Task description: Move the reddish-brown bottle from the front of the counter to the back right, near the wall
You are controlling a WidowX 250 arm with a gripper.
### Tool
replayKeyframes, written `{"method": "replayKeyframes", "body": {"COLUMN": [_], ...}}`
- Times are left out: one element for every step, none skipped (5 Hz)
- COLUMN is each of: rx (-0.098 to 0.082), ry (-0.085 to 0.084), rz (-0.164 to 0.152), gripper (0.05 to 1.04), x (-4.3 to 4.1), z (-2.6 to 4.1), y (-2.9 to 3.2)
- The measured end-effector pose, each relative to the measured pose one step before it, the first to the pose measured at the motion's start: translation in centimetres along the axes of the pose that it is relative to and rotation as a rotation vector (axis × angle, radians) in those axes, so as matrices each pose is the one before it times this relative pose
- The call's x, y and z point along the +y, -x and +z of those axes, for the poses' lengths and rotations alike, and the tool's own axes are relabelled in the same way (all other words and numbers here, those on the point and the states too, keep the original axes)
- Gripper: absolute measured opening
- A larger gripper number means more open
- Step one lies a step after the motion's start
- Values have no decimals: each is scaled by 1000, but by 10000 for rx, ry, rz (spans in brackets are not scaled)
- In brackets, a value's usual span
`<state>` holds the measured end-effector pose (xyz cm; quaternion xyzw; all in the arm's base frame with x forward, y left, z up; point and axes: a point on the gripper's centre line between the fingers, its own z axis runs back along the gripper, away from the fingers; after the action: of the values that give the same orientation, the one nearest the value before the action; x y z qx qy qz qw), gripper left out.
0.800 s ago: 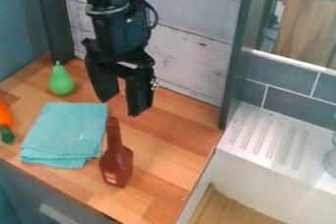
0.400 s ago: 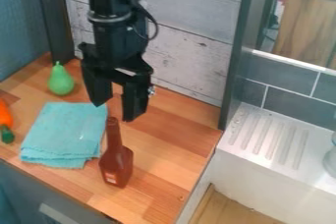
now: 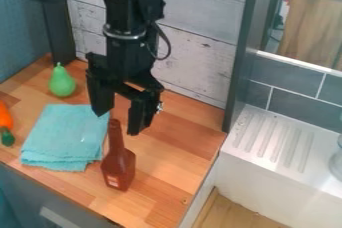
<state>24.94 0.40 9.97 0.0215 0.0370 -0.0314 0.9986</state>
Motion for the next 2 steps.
{"method": "replayKeyframes", "body": {"rx": [774,214], "ry": [-243,44], "rz": [194,57], "gripper": [1000,1000], "x": [-114,-162], "z": [-1613,-720], "y": [419,340]}}
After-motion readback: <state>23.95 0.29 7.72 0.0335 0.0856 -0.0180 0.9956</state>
